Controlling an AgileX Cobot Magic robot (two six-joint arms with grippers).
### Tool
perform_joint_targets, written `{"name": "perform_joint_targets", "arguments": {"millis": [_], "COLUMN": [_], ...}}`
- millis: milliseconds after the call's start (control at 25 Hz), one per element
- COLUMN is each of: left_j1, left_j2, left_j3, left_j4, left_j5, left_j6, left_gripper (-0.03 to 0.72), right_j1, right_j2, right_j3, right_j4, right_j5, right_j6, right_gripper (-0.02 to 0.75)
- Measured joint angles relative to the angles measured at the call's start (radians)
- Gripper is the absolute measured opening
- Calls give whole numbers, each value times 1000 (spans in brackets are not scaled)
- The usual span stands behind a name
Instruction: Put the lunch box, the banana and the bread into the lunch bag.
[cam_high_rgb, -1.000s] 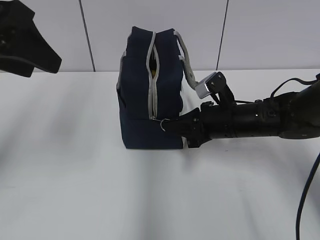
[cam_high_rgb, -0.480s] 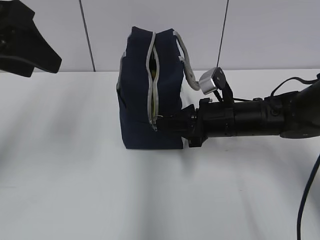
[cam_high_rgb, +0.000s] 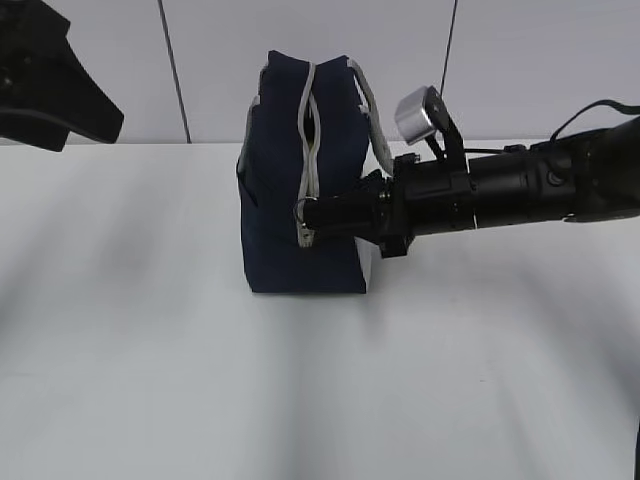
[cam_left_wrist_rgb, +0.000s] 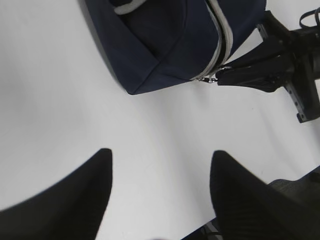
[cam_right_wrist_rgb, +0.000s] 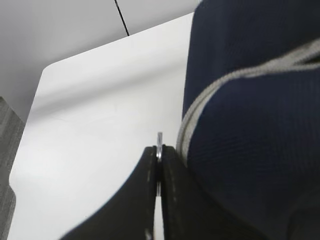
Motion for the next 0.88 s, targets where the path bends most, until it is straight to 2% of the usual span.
{"name": "perform_joint_targets", "arguments": {"millis": [560,880], "left_j1": [0,0], "left_j2": [27,56], "left_j3": [10,64], "left_j4": [-5,-131], "left_j5": [-57,-175], "left_j6": [40,205], "left_gripper": [433,410], "right_j1": [0,0], "right_j2": [-1,-1], "right_j3": [-220,-359], "right_j4": [-176,-262], "right_j5": [-38,-38], "right_j6": [210,326], "right_gripper": [-16,-16]}}
